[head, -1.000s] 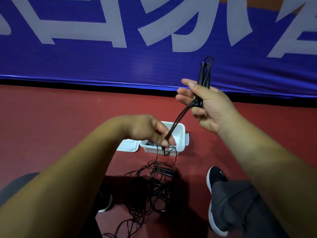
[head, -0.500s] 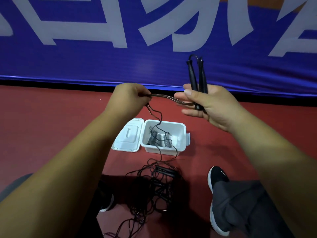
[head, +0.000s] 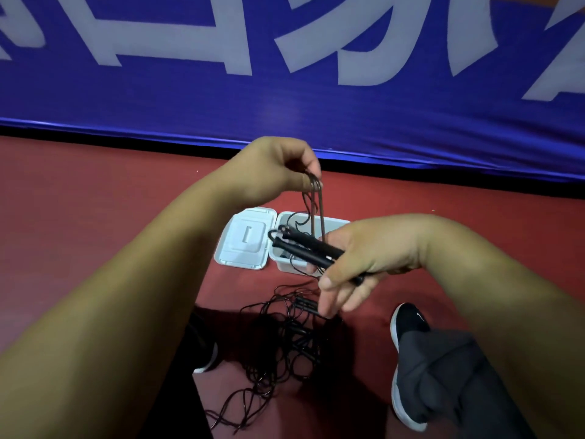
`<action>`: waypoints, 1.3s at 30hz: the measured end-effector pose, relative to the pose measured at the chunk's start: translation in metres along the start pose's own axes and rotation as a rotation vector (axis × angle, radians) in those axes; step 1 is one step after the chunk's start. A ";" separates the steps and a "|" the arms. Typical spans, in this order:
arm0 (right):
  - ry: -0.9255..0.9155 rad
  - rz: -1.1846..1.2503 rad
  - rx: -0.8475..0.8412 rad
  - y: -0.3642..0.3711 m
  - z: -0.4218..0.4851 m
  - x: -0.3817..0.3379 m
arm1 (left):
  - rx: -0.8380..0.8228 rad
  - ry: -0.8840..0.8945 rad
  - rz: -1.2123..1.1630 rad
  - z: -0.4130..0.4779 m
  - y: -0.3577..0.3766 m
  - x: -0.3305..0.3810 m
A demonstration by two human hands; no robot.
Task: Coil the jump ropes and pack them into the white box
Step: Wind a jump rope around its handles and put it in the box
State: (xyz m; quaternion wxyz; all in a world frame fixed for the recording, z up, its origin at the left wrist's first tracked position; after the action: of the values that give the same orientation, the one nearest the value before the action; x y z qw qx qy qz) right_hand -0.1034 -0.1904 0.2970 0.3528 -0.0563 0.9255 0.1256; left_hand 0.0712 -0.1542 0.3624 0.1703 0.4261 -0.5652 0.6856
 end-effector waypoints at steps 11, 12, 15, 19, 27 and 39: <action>0.043 0.059 0.374 -0.052 0.023 0.020 | -0.131 0.091 0.212 -0.019 0.008 0.020; 0.025 0.066 0.413 -0.057 0.023 0.020 | -0.154 0.088 0.242 -0.020 0.008 0.018; -0.027 0.097 0.537 -0.071 0.019 0.017 | -0.233 0.077 0.305 -0.026 0.011 0.013; -0.234 0.271 0.761 -0.090 0.008 0.001 | -0.339 -0.105 0.284 -0.034 0.023 -0.007; -0.575 0.423 0.710 -0.071 0.002 -0.035 | -0.321 -0.427 0.167 -0.036 0.040 -0.031; -0.636 0.213 0.821 -0.081 -0.016 -0.042 | -0.156 -0.172 -0.137 -0.024 0.006 -0.009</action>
State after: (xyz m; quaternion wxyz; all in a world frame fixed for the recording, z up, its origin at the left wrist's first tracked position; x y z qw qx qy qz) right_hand -0.0664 -0.2718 0.3212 0.5945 0.2215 0.7464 -0.2009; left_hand 0.0621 -0.1317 0.3518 0.2005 0.5063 -0.5988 0.5873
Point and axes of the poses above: each hand's wrist, its own z-axis towards the middle knuckle, its own y-axis out of the palm, x = y × z, the point moved 7 cm from there along z, towards the middle knuckle, and after that the axes turned 10 degrees about z, right-handed, at the moved point
